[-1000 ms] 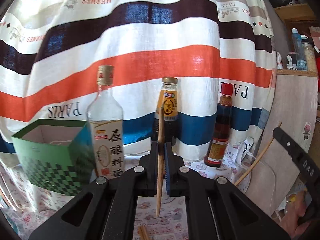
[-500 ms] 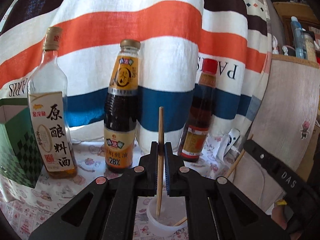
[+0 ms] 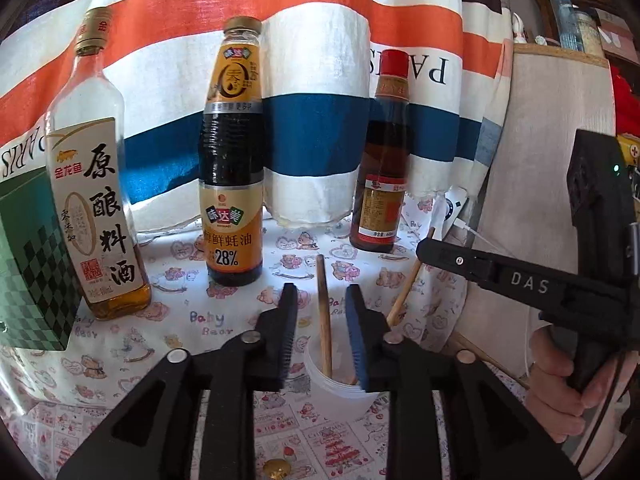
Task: Organize utensils
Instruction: 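Lower the chopstick into the clear cup and open the left tool, then withdraw the left tool from the cup back toward the utensils, then close the left tool on another wooden chopstick, then lift the chopstick upright with the left tool toward the clear cup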
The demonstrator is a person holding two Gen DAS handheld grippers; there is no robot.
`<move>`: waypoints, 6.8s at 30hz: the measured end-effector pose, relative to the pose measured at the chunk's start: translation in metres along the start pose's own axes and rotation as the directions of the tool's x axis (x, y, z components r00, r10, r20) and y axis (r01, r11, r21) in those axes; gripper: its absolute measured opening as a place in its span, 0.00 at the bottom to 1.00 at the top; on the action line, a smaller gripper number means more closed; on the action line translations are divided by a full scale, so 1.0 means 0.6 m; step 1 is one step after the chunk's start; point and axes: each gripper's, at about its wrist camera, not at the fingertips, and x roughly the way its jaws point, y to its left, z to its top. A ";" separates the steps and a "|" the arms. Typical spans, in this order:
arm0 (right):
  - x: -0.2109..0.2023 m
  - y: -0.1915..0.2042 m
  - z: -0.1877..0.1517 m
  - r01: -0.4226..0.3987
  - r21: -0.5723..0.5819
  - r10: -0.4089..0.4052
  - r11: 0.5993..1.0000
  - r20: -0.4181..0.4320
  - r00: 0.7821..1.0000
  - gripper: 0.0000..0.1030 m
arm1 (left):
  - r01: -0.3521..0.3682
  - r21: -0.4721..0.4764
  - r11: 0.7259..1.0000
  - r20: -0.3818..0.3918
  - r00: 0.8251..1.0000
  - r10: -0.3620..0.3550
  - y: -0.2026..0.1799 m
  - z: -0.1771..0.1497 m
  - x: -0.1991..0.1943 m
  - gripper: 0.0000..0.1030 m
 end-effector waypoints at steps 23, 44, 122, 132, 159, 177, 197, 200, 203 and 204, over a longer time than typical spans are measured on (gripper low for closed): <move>-0.182 0.218 -0.107 -0.076 -0.159 0.097 0.984 0.125 0.987 0.83 | -0.254 -0.101 0.962 0.189 0.944 0.270 0.150 -0.093 -0.364 0.96; -0.038 0.171 -0.295 0.015 -0.131 -0.042 0.991 -0.204 0.978 0.83 | -0.394 -0.139 0.908 0.016 0.916 0.400 0.218 -0.257 -0.301 1.00; -0.008 0.166 -0.310 0.054 -0.178 -0.109 0.983 -0.317 0.942 0.73 | -0.488 -0.142 0.861 -0.613 0.727 0.310 0.357 -0.277 -0.044 0.13; -0.020 0.161 -0.299 0.096 -0.188 -0.146 0.977 -0.273 0.951 0.73 | -0.442 -0.279 0.852 -0.575 0.788 0.220 0.378 -0.279 -0.065 0.08; -0.042 0.150 -0.283 0.116 -0.155 -0.146 0.981 -0.199 0.969 0.67 | -0.449 -0.090 0.889 0.532 0.733 0.424 0.095 -0.189 -0.402 0.05; -0.047 0.159 -0.284 0.067 -0.154 -0.101 0.986 -0.222 0.970 0.67 | -0.309 -0.152 0.939 0.302 0.890 0.341 0.128 -0.214 -0.478 0.05; -0.035 0.152 -0.287 0.016 -0.104 -0.046 0.994 -0.297 0.954 0.67 | -0.234 -0.218 0.948 0.073 0.964 0.255 0.171 -0.243 -0.422 0.06; -0.041 0.158 -0.287 0.019 -0.117 -0.052 0.993 -0.284 0.958 0.67 | -0.233 -0.206 0.950 0.022 0.970 0.243 0.175 -0.254 -0.403 0.06; -0.046 0.159 -0.284 0.011 -0.119 -0.044 0.993 -0.275 0.961 0.67 | -0.234 -0.210 0.949 -0.016 0.971 0.237 0.181 -0.265 -0.384 0.06; -0.047 0.158 -0.283 0.013 -0.115 -0.044 0.993 -0.273 0.961 0.67 | -0.234 -0.209 0.950 -0.022 0.972 0.234 0.183 -0.267 -0.380 0.06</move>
